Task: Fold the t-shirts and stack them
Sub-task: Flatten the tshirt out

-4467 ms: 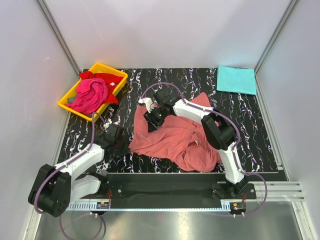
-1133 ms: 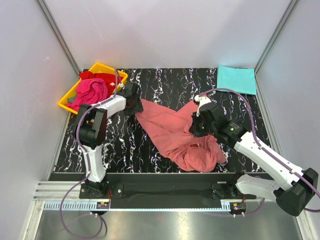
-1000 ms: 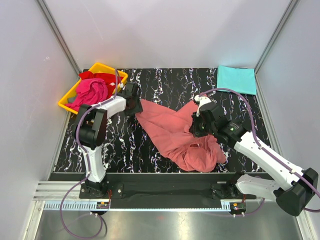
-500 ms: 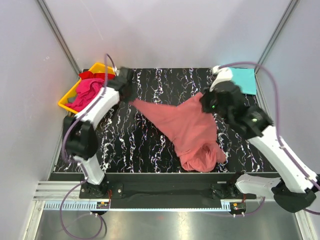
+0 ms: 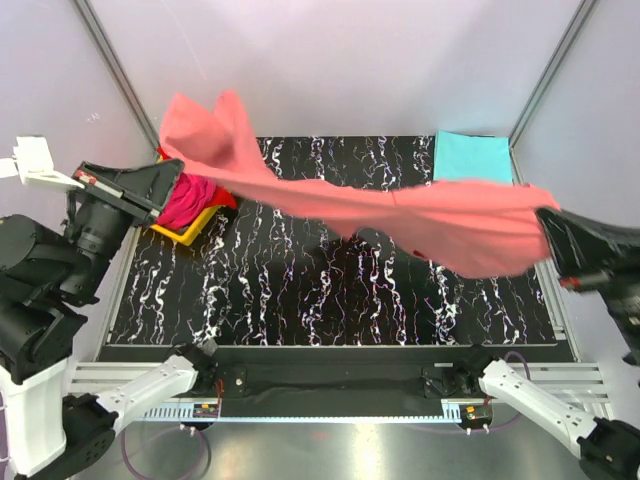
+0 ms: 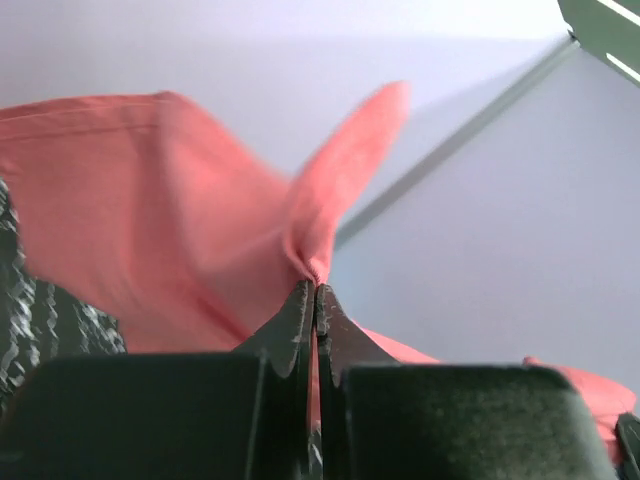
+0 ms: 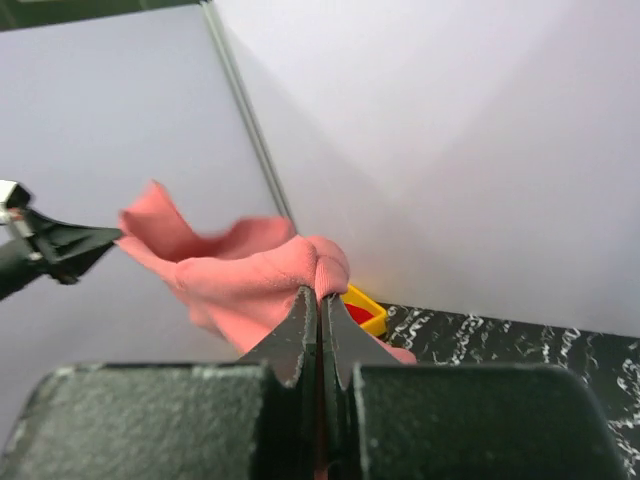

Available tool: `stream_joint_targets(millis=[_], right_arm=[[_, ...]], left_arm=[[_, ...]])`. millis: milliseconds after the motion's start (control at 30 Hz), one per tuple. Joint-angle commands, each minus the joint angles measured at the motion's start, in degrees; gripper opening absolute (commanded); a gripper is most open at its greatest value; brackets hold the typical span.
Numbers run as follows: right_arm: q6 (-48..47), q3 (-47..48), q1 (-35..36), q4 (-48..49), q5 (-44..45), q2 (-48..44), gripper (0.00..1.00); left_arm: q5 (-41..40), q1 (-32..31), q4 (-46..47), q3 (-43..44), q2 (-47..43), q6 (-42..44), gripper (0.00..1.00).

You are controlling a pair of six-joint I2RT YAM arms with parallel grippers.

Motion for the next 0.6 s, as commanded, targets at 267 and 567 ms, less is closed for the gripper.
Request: stream_joint_targets(millis=[267,567], right_arm=[[-5.74,-5.54,0.07,-2.70,12.48,9.73,0.00],[-9.09,-23.29,-3.43,6.79,25.60,22.40,0.00]], left_arm=[[-1.50,-0.47,-4.69,-15.28,5.64,-4.03,0.00],[-1.60,-0.38,2.35,-27.17,27.13,-3.78,0.00]])
